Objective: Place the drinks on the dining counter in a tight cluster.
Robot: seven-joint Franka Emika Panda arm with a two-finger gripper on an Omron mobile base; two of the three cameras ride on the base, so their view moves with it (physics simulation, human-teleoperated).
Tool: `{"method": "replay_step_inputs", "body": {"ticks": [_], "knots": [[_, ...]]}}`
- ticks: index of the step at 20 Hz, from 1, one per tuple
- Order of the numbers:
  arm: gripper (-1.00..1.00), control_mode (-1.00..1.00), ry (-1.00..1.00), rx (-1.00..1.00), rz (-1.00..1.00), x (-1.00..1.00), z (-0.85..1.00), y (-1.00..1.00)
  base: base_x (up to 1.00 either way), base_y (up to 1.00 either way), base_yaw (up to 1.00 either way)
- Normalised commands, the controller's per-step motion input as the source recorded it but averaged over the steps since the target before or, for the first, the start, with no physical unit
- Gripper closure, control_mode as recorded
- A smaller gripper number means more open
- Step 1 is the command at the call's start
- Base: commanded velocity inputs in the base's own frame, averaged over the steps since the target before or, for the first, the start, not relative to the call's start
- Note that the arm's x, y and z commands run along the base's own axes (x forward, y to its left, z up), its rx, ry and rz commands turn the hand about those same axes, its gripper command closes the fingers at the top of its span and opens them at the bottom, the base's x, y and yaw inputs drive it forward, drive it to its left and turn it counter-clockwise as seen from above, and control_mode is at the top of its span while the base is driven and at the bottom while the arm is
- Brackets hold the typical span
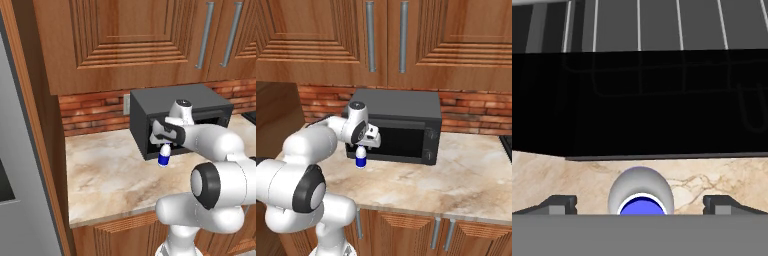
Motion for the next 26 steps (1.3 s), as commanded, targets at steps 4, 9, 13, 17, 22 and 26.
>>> {"method": "replay_step_inputs", "body": {"ticks": [4, 9, 13, 17, 22, 26], "knots": [[-1.0, -1.0, 0.01, 0.0, 0.0, 0.03, -0.01, 0.0, 0.0, 0.0, 0.0], [-1.0, -1.0, 0.02, 0.0, 0.0, 0.0, -0.09, 0.0, 0.0, 0.0, 0.0], [-1.0, -1.0, 0.02, 0.0, 0.0, 0.0, -0.08, 0.0, 0.0, 0.0, 0.0], [-1.0, -1.0, 0.03, 0.0, 0.0, 0.0, -0.09, 0.0, 0.0, 0.0, 0.0], [1.0, -1.0, 0.03, 0.0, 0.0, 0.0, -0.07, 0.0, 0.0, 0.0, 0.0], [1.0, -1.0, 0.04, 0.0, 0.0, 0.0, -0.04, 0.0, 0.0, 0.0, 0.0]]}}
